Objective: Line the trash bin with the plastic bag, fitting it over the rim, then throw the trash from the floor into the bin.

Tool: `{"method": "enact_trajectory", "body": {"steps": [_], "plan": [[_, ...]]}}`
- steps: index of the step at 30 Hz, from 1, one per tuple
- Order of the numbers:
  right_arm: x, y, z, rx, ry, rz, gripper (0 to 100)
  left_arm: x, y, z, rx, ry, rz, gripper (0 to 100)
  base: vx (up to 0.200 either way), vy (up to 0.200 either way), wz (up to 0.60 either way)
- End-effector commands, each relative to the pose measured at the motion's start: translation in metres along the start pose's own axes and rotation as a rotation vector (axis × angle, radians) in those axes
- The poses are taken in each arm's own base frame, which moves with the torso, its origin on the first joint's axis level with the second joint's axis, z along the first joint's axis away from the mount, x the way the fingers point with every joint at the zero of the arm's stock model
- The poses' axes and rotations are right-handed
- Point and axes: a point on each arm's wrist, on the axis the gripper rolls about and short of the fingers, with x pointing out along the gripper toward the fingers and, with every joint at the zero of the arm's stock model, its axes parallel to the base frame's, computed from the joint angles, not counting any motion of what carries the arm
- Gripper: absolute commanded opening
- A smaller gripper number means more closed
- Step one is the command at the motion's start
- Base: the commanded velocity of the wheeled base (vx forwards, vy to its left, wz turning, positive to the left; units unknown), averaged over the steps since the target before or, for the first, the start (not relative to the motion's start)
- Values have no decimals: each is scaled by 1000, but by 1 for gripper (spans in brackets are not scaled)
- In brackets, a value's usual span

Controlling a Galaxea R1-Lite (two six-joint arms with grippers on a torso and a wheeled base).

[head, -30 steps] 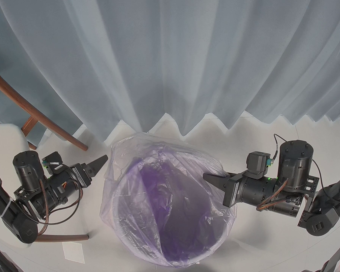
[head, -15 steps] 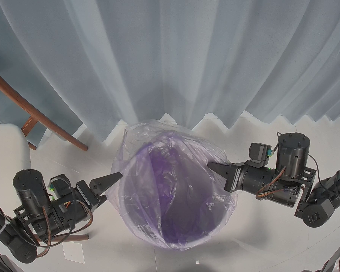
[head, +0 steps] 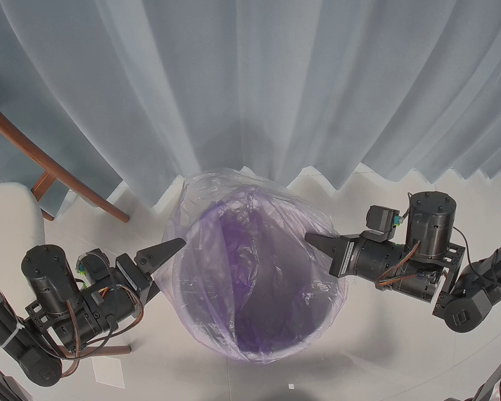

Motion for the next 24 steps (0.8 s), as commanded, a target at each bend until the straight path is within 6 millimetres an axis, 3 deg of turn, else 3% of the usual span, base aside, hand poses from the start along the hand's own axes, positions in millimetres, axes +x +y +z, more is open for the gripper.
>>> {"method": "enact_trajectory", "body": {"steps": [1, 6, 7, 24], "plan": [[1, 0, 0, 0, 1, 1, 0, 0, 1, 0, -13, 1, 4, 100, 0, 0, 0], [0, 0, 0, -1, -3, 1, 0, 2, 0, 1, -34, -13, 0, 100, 0, 0, 0], [0, 0, 0, -1, -3, 1, 0, 2, 0, 1, -34, -21, 4, 0, 0, 0, 0], [0, 2, 7, 20, -29, 7, 0, -4, 2, 0, -73, -40, 8, 0, 0, 0, 0]]}}
